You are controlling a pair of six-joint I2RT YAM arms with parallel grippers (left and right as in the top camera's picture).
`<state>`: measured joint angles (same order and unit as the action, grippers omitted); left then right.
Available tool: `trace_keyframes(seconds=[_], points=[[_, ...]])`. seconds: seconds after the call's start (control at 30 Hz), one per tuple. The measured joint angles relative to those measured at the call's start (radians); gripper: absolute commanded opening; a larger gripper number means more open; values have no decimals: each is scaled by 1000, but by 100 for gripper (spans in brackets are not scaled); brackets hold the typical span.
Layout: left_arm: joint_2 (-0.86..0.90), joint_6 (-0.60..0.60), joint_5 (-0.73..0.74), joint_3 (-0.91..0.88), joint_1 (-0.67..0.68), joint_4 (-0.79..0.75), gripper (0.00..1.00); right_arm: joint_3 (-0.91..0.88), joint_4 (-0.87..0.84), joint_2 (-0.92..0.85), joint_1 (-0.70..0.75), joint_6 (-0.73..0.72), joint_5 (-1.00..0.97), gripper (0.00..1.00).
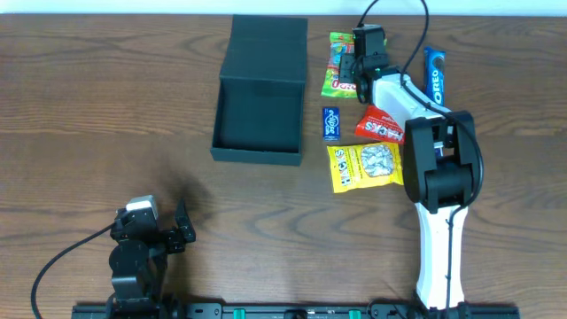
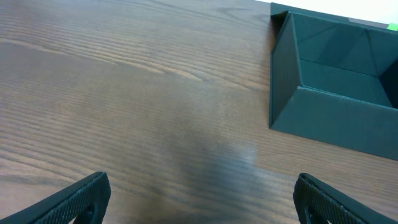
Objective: Pack container
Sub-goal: 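Grasp the green Haribo bag with the right gripper, then carry the Haribo bag left and lower it into the black box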
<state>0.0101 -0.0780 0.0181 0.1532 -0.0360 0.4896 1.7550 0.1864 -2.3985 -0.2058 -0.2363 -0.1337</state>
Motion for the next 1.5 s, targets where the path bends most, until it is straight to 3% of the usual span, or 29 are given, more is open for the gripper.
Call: trace_keyframes(seconds=[0.07, 0.23, 0.57, 0.83, 0.97, 1.23, 1.5], points=[[0, 0, 0, 0, 0, 0, 95, 7, 11, 0, -2, 6, -6, 1], [0, 0, 0, 0, 0, 0, 95, 21, 54, 0, -2, 0, -6, 1], [0, 0, 0, 0, 0, 0, 95, 154, 346, 23, -3, 0, -7, 1], [0, 0, 0, 0, 0, 0, 95, 194, 397, 320, -103, -22, -14, 1], [0, 0, 0, 0, 0, 0, 95, 216, 424, 390, -231, -125, -11, 1], [0, 0, 0, 0, 0, 0, 95, 213, 469, 321, -460, -424, -15, 1], [0, 0, 0, 0, 0, 0, 95, 212, 479, 210, -563, -584, -83, 1]])
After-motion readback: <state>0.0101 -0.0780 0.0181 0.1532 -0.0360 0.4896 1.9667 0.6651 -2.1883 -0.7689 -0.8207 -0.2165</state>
